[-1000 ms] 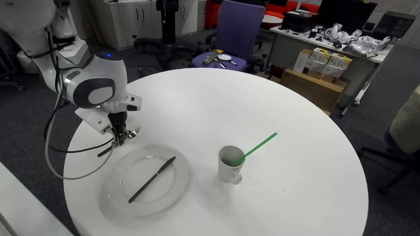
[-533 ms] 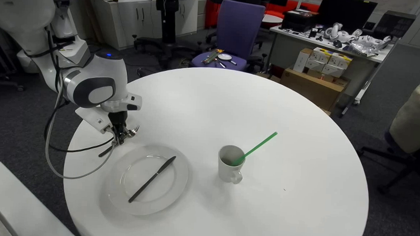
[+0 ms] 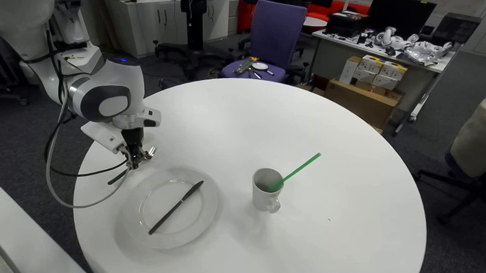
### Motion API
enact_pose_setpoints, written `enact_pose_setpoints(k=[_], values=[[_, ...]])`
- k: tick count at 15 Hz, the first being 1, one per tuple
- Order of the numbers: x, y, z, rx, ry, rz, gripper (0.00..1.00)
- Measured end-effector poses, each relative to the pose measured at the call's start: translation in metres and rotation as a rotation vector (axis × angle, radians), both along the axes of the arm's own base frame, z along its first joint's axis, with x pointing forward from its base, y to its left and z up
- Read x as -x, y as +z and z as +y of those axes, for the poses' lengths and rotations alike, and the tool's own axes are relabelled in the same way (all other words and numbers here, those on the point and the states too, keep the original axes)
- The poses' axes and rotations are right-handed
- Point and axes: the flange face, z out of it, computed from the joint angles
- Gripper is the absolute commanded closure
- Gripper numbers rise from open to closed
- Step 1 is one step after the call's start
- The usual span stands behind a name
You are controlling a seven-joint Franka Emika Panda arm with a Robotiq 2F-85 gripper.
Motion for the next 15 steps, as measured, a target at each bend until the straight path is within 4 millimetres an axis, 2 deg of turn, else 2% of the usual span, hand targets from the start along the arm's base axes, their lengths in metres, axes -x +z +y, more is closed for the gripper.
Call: enact_pose_setpoints(k=[3, 8, 15], values=[[0.008, 0.015, -0.012, 0.019, 0.006, -0.006, 0.97], [0.017, 0.044, -0.045, 0.055, -0.010, -0.041, 0.97], [0.029, 0.059, -0.074, 0.077, -0.004, 0.001, 0.97]])
